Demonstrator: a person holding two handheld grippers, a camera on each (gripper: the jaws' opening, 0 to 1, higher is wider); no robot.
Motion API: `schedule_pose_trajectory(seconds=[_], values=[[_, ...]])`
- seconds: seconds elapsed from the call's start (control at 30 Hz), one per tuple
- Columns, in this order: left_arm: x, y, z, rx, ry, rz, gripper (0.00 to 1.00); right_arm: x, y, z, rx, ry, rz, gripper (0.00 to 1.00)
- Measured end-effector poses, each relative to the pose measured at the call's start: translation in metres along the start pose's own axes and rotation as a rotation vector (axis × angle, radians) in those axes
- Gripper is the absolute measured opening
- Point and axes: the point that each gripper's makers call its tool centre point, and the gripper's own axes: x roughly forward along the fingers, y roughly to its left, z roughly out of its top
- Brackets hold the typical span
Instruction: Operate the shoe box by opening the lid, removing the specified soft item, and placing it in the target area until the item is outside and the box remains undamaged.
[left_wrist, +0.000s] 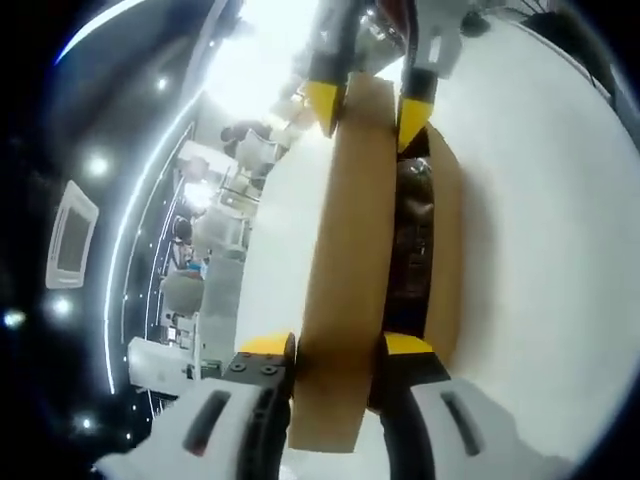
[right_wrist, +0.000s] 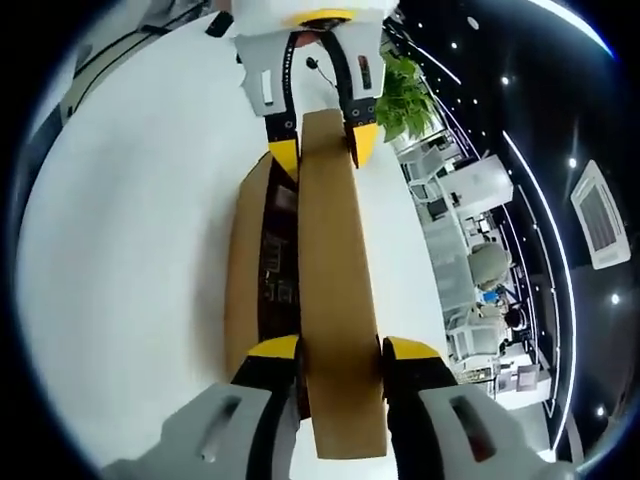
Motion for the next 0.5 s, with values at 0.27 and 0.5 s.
schedule_pose_trajectory(seconds=[0.27,0.5], values=[[-0.002,0.009,0.004,-0.031,-0.019,-0.012,0.33,-0.003,-0.010,0.000,0.029,-0.021,0.029,0.30],[-0.001,0.017,0.007,-0.057,-0.004,-0.029,0.32,-0.002,-0.019,0.001,0.039,-0.013,0.041,0.30]])
